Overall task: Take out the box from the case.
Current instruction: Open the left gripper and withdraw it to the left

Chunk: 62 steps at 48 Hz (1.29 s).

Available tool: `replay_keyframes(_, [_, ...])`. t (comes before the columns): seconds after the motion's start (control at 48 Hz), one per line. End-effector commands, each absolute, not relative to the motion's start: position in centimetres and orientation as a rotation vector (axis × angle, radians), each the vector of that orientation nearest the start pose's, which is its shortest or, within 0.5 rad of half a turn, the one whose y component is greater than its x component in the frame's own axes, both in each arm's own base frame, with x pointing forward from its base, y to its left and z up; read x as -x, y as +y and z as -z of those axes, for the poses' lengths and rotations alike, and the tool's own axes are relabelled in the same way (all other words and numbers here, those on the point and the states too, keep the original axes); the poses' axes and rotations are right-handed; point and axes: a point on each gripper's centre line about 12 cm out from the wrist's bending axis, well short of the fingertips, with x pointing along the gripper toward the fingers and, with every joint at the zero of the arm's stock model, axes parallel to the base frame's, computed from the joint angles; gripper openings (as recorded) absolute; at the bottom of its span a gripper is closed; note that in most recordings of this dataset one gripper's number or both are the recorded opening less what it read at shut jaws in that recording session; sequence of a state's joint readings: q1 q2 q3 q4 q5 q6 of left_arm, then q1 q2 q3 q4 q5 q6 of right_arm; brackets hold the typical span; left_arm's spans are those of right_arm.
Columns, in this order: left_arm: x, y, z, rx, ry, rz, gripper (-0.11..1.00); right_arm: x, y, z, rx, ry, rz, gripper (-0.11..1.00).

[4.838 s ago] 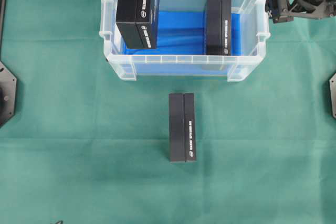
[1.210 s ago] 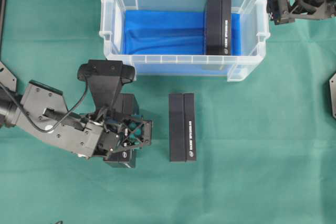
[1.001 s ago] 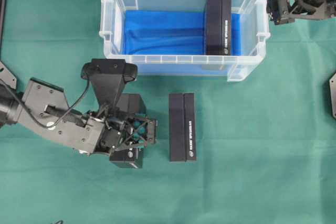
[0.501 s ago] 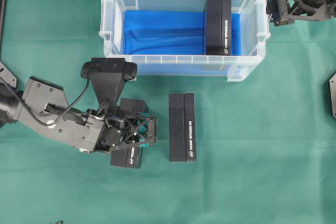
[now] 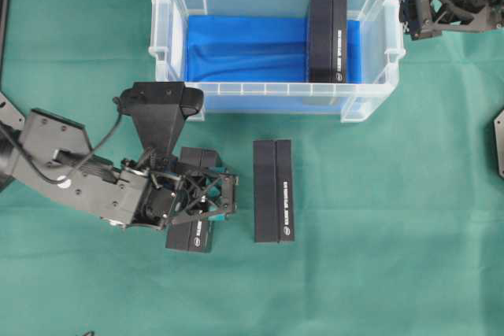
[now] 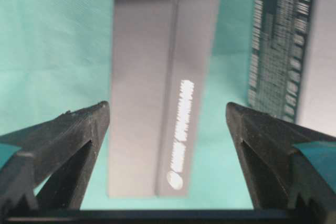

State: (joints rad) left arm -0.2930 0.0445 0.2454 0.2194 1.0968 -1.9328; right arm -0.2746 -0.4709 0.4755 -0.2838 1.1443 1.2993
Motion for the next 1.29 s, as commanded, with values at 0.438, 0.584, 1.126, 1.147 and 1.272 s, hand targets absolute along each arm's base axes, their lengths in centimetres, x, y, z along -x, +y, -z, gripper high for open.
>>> replay_keyframes(0.438, [-36.4, -6.8, -36.5, 1.244, 0.867, -1.052, 0.97, -24.9, -10.1, -32.7, -1.033, 0.695, 1.068, 0.91])
replay_keyframes(0.584, [-36.5, -6.3, -39.1, 1.242, 0.86, -1.035, 0.97, -24.9, -10.1, -32.9, -1.035, 0.69, 1.067, 0.91])
replay_keyframes(1.126, [-34.6, -6.6, -39.1, 1.199, 0.9, -1.048, 0.97, -24.5, -10.0, -32.8, -1.036, 0.712, 1.091, 0.91])
replay_keyframes(1.147, [-34.4, -6.7, -39.1, 1.197, 0.902, -1.049, 0.97, -24.4, -9.9, -32.9, -1.037, 0.715, 1.092, 0.91])
replay_keyframes(1.272, [-32.7, -6.9, -38.9, 1.19, 0.913, -1.049, 0.97, -24.1, -9.9, -32.9, -1.038, 0.718, 1.099, 0.91])
